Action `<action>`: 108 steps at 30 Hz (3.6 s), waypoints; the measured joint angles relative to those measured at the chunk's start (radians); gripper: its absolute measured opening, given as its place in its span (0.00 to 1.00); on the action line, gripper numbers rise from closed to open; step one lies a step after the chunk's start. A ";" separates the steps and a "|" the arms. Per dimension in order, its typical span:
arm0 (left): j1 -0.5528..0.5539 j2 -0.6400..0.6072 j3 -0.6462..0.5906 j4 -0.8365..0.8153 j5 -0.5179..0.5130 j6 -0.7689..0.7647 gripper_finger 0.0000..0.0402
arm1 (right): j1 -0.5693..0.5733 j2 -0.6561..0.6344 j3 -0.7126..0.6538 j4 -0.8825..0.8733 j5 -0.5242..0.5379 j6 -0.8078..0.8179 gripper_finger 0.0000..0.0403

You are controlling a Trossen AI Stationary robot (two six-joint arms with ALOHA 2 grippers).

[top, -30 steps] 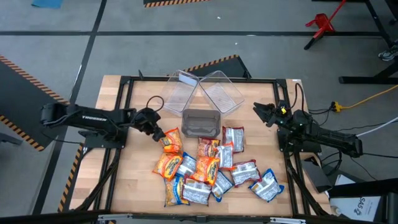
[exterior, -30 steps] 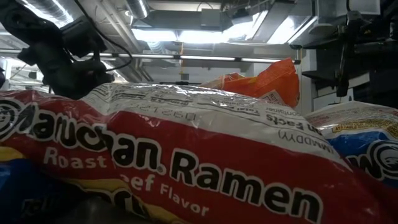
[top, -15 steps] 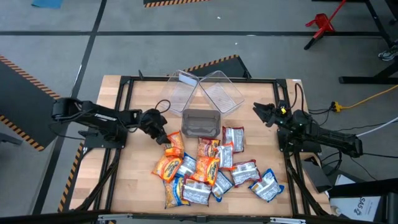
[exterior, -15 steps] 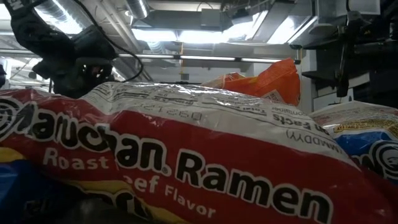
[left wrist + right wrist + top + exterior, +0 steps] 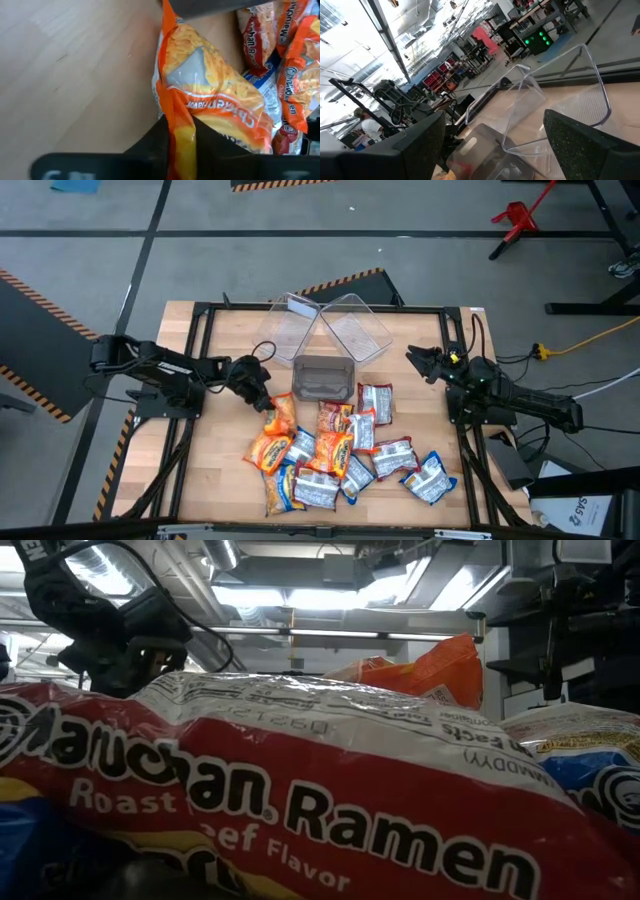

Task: Sort Maruchan noodles
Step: Put the orange noodle pack into the left transparent bin

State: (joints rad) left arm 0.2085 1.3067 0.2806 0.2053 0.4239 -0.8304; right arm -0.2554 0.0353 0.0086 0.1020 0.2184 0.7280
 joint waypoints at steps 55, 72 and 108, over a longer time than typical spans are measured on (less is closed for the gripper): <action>0.094 -0.550 0.045 0.303 -0.677 -0.262 0.04 | 0.000 0.000 0.000 -0.029 0.009 -0.002 0.80; 0.366 -0.350 0.068 0.293 -0.662 -0.156 0.04 | 0.000 0.000 0.000 -0.044 0.009 -0.001 0.80; 0.668 0.239 0.555 -0.136 0.027 0.379 0.05 | 0.000 0.000 0.000 -0.048 0.016 0.000 0.80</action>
State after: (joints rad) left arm 0.8768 1.5455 0.8352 0.0689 0.4511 -0.4518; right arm -0.2554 0.0349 0.0086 0.0540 0.2348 0.7277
